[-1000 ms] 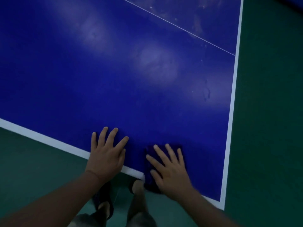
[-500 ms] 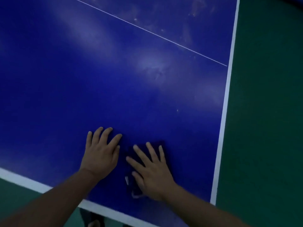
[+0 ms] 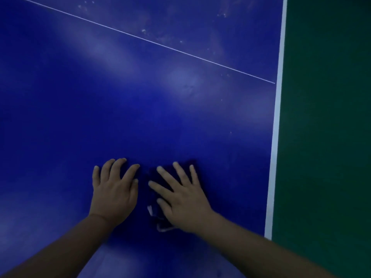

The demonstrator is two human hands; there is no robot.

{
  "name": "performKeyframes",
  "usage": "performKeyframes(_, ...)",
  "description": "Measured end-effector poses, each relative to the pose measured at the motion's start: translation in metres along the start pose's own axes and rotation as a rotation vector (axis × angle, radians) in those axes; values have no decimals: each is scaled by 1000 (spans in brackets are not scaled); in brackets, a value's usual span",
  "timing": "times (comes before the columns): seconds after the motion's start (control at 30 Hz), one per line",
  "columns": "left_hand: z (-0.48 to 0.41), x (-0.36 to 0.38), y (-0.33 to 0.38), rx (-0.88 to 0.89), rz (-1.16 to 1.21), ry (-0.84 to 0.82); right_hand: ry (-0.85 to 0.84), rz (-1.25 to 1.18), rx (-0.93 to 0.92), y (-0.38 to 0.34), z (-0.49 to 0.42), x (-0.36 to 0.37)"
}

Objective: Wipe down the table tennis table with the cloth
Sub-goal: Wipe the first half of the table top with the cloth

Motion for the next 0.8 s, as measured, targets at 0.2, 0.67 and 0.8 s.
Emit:
performKeyframes(0.2, -39, -3, 12, 32, -22, -31, 1, 26, 482, 204, -81, -36)
performKeyframes(0.67, -100, -3, 32, 34, -39, 8, -13, 34, 586, 295, -110, -40)
performKeyframes(0.8, -100, -2, 34, 15, -30, 27, 6, -156, 824, 349, -193, -55)
Point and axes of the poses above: each hand's wrist, its own z-axis away from the middle knuckle, its own x-axis out of the palm, y = z × x, the point moved 10 cm from there along -z, towards the middle knuckle, and after that the axes turned 5 degrees about z, right-handed, at the moved point
